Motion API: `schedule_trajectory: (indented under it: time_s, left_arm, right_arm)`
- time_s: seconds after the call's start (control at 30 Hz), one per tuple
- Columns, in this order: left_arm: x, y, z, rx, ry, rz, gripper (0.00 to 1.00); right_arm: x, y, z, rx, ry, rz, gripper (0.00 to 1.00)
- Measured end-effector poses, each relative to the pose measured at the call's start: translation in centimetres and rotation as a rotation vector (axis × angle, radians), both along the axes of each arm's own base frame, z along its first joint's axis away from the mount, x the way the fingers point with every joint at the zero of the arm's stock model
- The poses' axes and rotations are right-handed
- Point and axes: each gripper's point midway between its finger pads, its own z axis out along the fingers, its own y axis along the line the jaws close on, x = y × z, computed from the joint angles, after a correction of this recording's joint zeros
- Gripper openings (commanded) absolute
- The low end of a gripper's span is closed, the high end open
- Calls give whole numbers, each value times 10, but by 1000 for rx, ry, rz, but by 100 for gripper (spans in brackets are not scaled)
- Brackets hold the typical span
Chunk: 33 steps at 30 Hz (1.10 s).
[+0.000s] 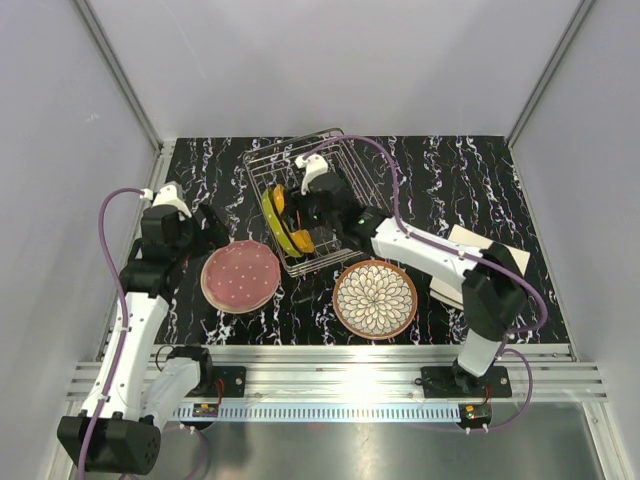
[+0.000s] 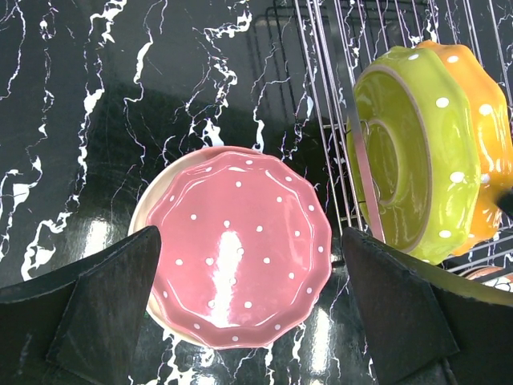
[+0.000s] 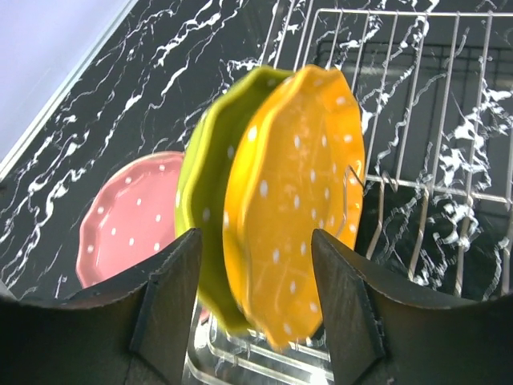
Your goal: Load the plates into the dish rack
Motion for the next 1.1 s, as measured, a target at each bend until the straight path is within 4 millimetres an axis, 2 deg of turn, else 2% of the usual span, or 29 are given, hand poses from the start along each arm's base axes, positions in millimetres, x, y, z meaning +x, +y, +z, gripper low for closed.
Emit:
schedule_trajectory:
  time_s: [0.1, 0.17, 0.27, 0.33, 0.4, 0.47, 0.5, 0.57, 0.63, 0.73, 0.87, 0.9, 0.97, 1.1]
  left_arm:
    - [0, 1, 0, -2, 0, 4, 99]
    - [0, 3, 0, -2, 0, 11, 99]
    - [1, 7, 0, 0, 0, 29, 99]
    - [1, 11, 0, 1, 1, 44, 99]
    - [1, 14, 0, 2, 1, 59, 99]
    - [1, 17, 0, 3, 1, 73, 99]
    - [1, 17, 0, 5, 0, 75, 99]
    - [1, 19, 0, 9, 0, 83, 99]
    - [1, 20, 0, 14, -1, 90, 95]
    - [1, 24, 2, 21, -9, 108, 97]
    - [-2, 31, 9, 27, -38, 134, 99]
    - [-3, 31, 11, 28, -46, 137, 99]
    - [-4, 32, 13, 31, -52, 142, 99]
    - [-4, 33, 13, 33, -52, 146, 99]
  right_arm:
    - [-13, -13, 13, 9, -4, 5, 63]
    - [-25, -23, 30, 32, -19, 17, 54]
    - [-49, -33, 60, 69, -66, 52, 51]
    - [-77, -29, 81, 85, -113, 122, 51]
    - [-118, -11, 99, 101, -165, 251, 51]
    - [-163, 11, 107, 108, -194, 397, 50]
    - [-180, 21, 104, 101, -196, 456, 50]
    - [-207, 42, 92, 76, -192, 551, 49]
    - [-219, 64, 66, 20, -173, 602, 47]
    - [-220, 90, 2, -97, -110, 634, 46]
    - [-216, 96, -89, -268, -9, 636, 48]
    - [-215, 95, -106, -301, 10, 636, 48]
    - [-214, 93, -128, -358, 34, 636, 49]
    - [-206, 105, -137, -384, 15, 631, 50]
